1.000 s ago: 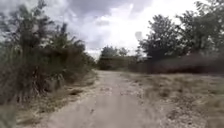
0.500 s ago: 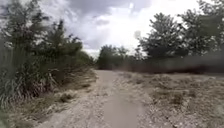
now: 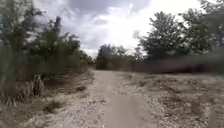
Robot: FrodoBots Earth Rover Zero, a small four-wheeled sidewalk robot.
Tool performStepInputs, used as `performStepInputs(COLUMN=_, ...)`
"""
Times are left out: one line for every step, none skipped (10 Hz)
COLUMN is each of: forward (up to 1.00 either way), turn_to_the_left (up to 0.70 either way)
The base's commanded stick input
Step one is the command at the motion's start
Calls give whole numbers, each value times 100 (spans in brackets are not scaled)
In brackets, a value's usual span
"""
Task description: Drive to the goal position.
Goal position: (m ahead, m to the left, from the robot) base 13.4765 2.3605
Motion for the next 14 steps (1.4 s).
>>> performStepInputs(forward=70, turn_to_the_left=0)
performStepInputs(forward=70, turn_to_the_left=0)
performStepInputs(forward=70, turn_to_the_left=0)
performStepInputs(forward=70, turn_to_the_left=0)
performStepInputs(forward=70, turn_to_the_left=0)
performStepInputs(forward=70, turn_to_the_left=0)
performStepInputs(forward=70, turn_to_the_left=0)
performStepInputs(forward=70, turn_to_the_left=0)
performStepInputs(forward=70, turn_to_the_left=0)
performStepInputs(forward=70, turn_to_the_left=0)
performStepInputs(forward=70, turn_to_the_left=0)
performStepInputs(forward=70, turn_to_the_left=0)
performStepInputs(forward=70, turn_to_the_left=0)
performStepInputs(forward=70, turn_to_the_left=0)
